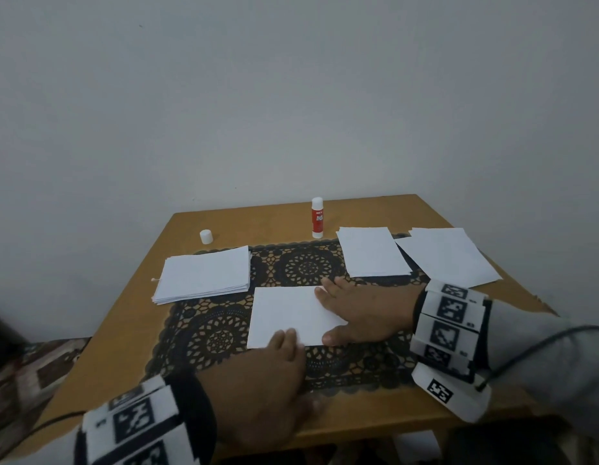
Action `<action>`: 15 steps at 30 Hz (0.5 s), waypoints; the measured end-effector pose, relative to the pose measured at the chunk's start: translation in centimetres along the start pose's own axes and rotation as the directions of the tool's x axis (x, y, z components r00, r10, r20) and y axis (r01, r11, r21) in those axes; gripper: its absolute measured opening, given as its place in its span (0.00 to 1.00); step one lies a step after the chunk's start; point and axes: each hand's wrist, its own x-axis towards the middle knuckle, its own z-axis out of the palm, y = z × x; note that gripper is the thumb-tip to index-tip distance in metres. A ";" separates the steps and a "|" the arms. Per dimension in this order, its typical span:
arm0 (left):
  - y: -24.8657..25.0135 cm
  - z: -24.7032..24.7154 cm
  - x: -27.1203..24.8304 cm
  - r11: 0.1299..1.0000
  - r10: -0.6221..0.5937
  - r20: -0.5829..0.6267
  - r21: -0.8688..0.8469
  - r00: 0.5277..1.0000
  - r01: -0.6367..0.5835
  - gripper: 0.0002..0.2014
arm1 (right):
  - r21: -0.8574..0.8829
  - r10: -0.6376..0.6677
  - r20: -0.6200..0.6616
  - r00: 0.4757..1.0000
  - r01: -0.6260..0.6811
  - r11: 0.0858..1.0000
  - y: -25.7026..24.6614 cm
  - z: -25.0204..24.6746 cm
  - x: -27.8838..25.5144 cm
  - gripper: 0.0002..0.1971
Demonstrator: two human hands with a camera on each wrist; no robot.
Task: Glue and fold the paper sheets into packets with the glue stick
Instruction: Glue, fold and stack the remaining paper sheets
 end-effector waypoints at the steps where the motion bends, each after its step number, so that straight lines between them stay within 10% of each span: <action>1: -0.3 0.1 -0.2 1.000 -0.003 0.014 -0.011 1.000 0.003 0.38 | 0.003 0.000 -0.001 1.000 0.000 1.000 0.0 0.0 0.0 0.44; 7: -2.6 -0.1 0.4 0.977 -0.211 0.048 0.033 0.976 0.210 0.41 | -0.005 0.005 0.001 1.000 -0.005 1.000 -0.1 -0.1 -0.1 0.44; 15: -1.0 -1.1 2.0 0.993 -0.114 0.035 0.013 0.993 0.113 0.42 | 0.015 0.002 -0.026 1.000 -0.002 1.000 0.0 0.3 0.1 0.44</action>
